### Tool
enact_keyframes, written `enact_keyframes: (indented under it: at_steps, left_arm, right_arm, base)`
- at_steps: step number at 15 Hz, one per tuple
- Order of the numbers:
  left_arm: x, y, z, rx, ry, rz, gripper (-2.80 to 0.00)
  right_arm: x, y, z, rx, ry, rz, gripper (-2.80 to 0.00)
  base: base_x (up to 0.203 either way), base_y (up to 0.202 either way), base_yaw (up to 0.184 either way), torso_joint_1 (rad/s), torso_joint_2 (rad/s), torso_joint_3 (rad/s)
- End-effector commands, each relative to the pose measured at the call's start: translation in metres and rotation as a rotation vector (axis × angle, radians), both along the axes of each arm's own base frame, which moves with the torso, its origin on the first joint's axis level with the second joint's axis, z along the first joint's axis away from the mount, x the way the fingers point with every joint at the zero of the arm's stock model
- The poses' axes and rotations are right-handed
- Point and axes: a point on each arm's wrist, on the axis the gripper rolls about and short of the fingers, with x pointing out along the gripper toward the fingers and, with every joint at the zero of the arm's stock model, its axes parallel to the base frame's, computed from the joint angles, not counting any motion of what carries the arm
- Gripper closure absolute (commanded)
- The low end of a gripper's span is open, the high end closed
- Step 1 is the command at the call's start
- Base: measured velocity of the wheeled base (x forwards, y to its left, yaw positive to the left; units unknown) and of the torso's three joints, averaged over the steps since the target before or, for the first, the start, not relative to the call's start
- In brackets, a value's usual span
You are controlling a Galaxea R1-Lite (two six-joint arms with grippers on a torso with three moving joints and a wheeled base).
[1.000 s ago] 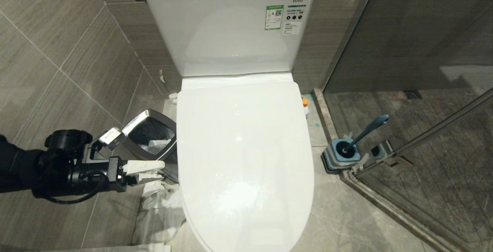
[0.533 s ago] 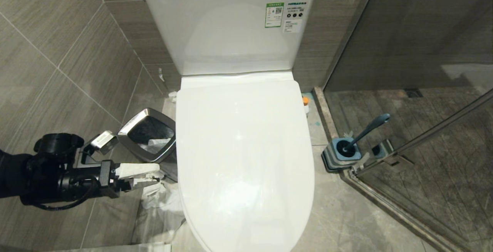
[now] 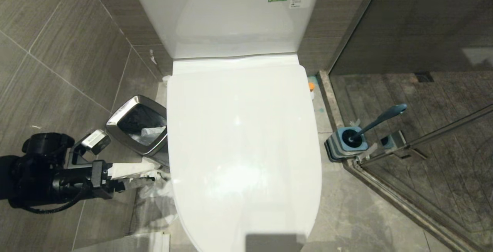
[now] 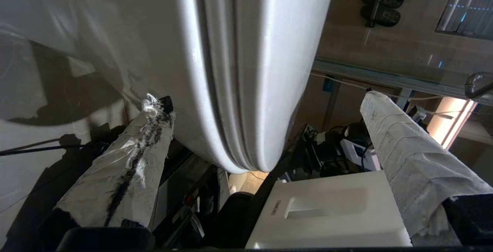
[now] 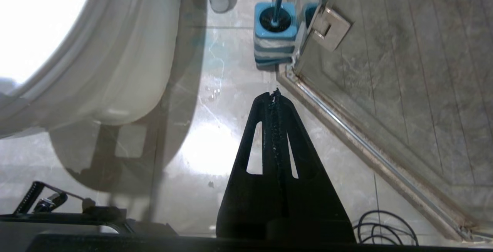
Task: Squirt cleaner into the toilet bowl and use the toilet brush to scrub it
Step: Use the left hand to lift the toilet lid slightly
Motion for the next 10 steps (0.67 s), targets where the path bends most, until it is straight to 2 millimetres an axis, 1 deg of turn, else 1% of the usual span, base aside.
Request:
enact_keyframes:
  at_steps: [1,3,5,7,10]
  left_arm:
    - [-0.001,0.000,0.003,-0.006,-0.009,-0.001,-2.80]
    - [-0.003,0.001,0.006,-0.008,-0.019,0.002,-2.80]
    - [-0.006,0.000,0.010,-0.005,-0.036,-0.001,-2.80]
    - [-0.012,-0.006,0.016,-0.012,-0.065,-0.031,-2.80]
    - [-0.014,-0.019,0.021,-0.005,-0.150,-0.087,-2.80]
  right_arm:
    - [0.000,0.000,0.000,0.000,0.001,0.000,0.00]
    - [0.000,0.000,0.000,0.001,0.001,0.000,0.00]
    - [0.000,0.000,0.000,0.000,0.001,0.000,0.00]
    - [0.000,0.000,0.000,0.000,0.000,0.000,0.00]
    - [0.000,0.000,0.000,0.000,0.001,0.000,0.00]
  base:
    - [0.000,0.000,0.000,0.022,0.00,-0.199]
    - [0.000,0.000,0.000,-0.004,0.01,-0.100]
    - [0.000,0.000,0.000,0.006,0.00,-0.018]
    - [0.000,0.000,0.000,0.000,0.00,0.000]
    - [0.000,0.000,0.000,0.000,0.00,0.000]
